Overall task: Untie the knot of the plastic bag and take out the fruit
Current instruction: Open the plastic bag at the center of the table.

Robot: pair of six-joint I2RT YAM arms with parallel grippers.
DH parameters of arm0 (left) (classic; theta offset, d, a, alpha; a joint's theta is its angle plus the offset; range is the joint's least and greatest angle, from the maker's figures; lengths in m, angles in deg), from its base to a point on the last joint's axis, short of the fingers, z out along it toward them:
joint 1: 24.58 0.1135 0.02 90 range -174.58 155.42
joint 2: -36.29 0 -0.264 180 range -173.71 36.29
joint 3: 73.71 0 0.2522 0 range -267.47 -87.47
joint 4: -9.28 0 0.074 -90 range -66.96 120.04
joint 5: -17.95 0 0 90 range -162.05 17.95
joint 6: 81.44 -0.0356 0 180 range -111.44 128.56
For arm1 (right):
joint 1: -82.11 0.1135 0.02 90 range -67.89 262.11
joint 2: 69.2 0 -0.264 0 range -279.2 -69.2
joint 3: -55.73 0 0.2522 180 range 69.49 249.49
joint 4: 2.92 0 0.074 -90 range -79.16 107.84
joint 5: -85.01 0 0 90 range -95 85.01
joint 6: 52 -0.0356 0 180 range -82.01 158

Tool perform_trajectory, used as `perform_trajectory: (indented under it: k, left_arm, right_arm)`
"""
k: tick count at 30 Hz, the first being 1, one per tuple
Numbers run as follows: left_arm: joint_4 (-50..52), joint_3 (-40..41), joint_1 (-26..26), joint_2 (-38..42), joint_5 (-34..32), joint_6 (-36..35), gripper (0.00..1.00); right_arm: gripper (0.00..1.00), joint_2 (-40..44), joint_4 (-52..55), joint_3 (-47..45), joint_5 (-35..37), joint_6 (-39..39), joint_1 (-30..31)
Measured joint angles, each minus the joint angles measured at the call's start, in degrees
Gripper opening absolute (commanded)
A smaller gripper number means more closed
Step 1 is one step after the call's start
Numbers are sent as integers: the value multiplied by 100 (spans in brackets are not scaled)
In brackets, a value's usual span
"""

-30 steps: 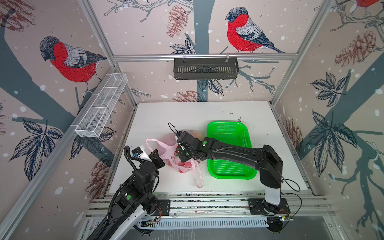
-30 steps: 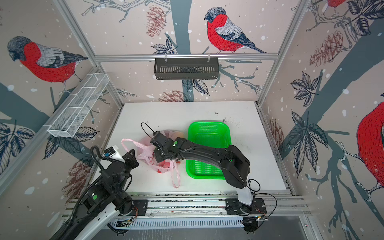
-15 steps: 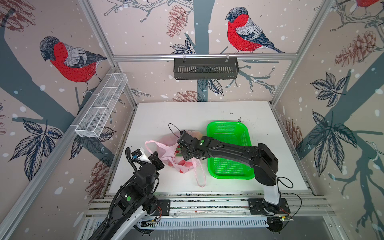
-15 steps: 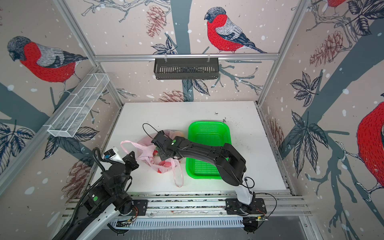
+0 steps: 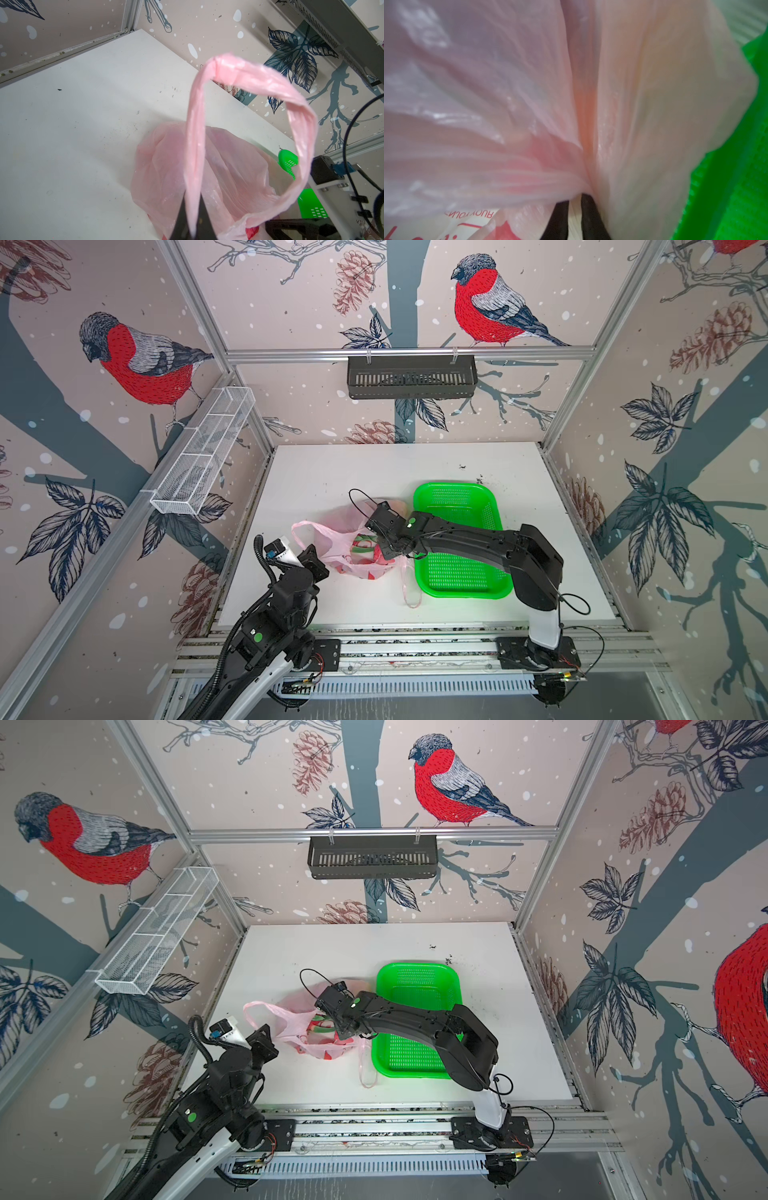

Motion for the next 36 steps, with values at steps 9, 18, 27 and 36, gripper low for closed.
perform_trajectory:
  k: [9, 18, 27, 36]
  left_arm:
    - [-2, 85, 0, -70, 81, 52, 0]
    - [0, 240, 0, -68, 262, 181, 0]
    - [-13, 452, 0, -61, 387, 302, 0]
    - [103, 516, 0, 212, 450, 319, 0]
  right_arm:
    - [16, -59, -105, -343, -122, -39, -17]
    - [16, -341, -625, -387, -461, -13, -24]
    - [22, -295, -931, -310, -608, 33, -87]
    - [27, 236, -240, 256, -367, 245, 269]
